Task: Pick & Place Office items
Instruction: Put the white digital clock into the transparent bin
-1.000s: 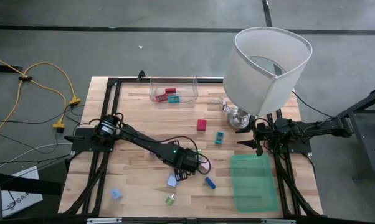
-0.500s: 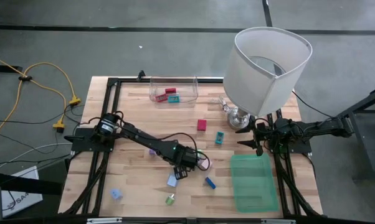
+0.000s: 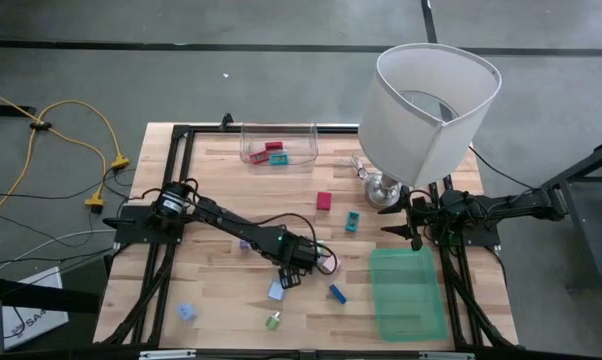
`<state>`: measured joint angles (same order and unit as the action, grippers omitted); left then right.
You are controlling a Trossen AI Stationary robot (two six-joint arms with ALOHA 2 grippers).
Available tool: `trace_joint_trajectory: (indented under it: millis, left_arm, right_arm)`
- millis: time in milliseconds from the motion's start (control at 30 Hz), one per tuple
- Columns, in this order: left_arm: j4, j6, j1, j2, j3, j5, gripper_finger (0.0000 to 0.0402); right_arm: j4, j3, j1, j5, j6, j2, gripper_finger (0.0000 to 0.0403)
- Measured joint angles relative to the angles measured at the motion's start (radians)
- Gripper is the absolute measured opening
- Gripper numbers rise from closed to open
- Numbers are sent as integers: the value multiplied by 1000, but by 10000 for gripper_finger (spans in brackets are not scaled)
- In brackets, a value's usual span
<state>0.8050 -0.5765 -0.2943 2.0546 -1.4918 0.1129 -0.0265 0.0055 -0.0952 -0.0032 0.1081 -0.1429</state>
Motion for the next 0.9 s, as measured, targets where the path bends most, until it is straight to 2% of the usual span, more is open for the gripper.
trace_joint_trajectory:
  millis: [367, 900]
  left_arm:
    - [-2, -15, 2, 1, 0, -12, 156]
    - [69, -4, 12, -19, 5, -2, 160]
  right_arm:
    - [0, 0, 0, 0, 0, 0, 215]
    - [0, 0, 0, 0, 0, 0, 215]
